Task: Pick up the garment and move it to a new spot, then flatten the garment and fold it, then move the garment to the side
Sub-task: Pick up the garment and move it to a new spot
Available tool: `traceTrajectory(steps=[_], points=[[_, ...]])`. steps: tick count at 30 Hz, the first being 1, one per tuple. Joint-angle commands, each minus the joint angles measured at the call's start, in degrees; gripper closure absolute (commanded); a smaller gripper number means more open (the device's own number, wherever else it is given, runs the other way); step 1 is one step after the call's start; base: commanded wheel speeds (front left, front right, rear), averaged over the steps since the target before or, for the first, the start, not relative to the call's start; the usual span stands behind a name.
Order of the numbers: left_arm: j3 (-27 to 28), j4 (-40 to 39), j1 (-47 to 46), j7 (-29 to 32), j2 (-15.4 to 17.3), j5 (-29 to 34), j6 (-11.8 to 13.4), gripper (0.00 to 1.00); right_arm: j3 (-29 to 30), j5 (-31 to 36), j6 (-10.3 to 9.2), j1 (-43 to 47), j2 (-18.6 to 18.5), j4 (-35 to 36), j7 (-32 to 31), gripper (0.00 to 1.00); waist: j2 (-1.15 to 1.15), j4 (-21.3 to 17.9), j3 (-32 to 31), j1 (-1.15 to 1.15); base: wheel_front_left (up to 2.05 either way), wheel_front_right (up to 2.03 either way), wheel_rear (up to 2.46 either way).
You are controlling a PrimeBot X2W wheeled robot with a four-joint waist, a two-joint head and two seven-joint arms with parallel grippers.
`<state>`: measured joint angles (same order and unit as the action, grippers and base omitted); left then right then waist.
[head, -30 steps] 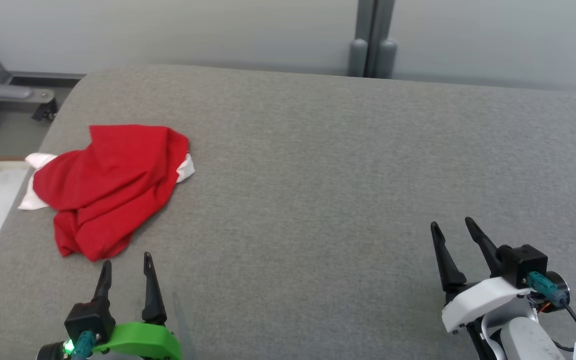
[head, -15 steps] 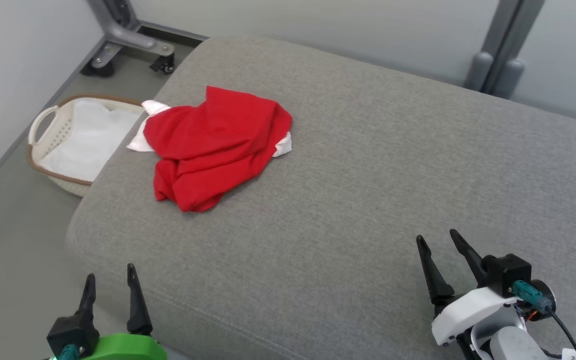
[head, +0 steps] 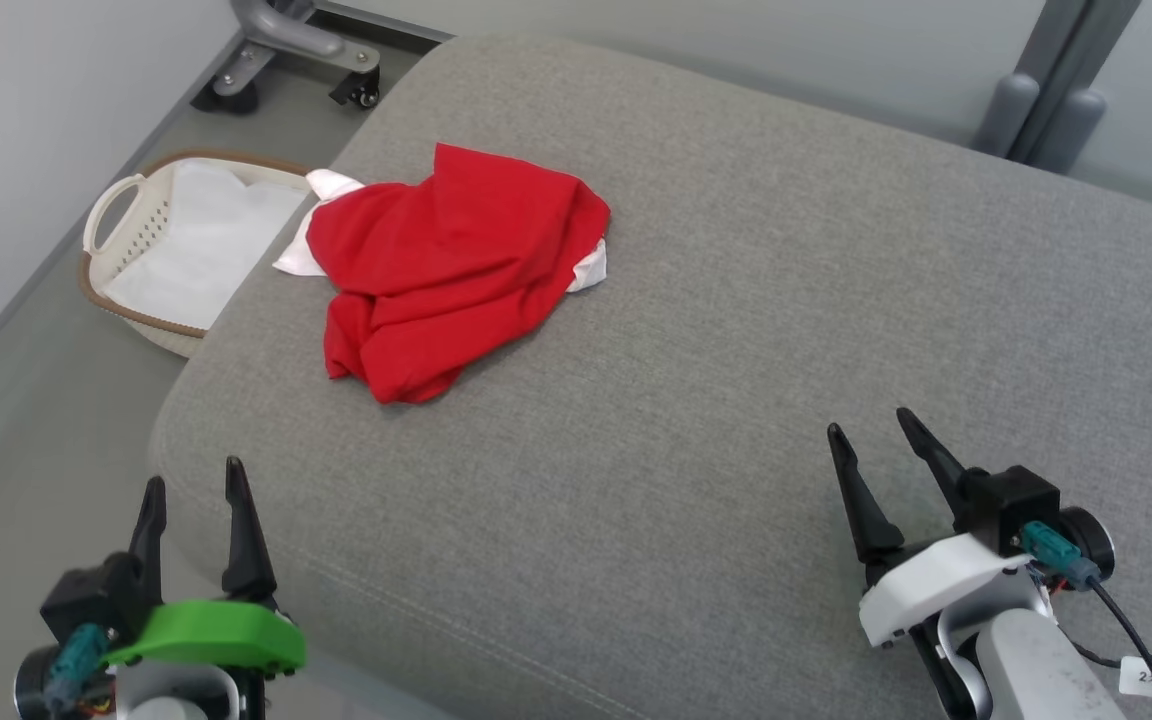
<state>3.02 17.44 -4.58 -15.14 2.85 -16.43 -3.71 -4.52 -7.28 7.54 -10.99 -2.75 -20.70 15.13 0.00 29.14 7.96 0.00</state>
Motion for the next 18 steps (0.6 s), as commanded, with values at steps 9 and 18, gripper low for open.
traceTrajectory(steps=[9,18], points=[[1.8,6.7,-16.4,0.0,1.9,0.1,-3.7,0.00,-0.2,3.2,-0.10,-6.3,-1.4,3.8,0.0,0.00,0.00,-9.3,12.5,0.00,0.00,0.00,0.00],[-6.3,21.2,-31.9,0.0,9.3,-8.4,-3.8,0.00,-3.1,3.4,-0.11,-11.4,-2.5,7.5,0.0,0.00,0.00,-15.9,19.1,0.00,0.00,0.00,0.00]])
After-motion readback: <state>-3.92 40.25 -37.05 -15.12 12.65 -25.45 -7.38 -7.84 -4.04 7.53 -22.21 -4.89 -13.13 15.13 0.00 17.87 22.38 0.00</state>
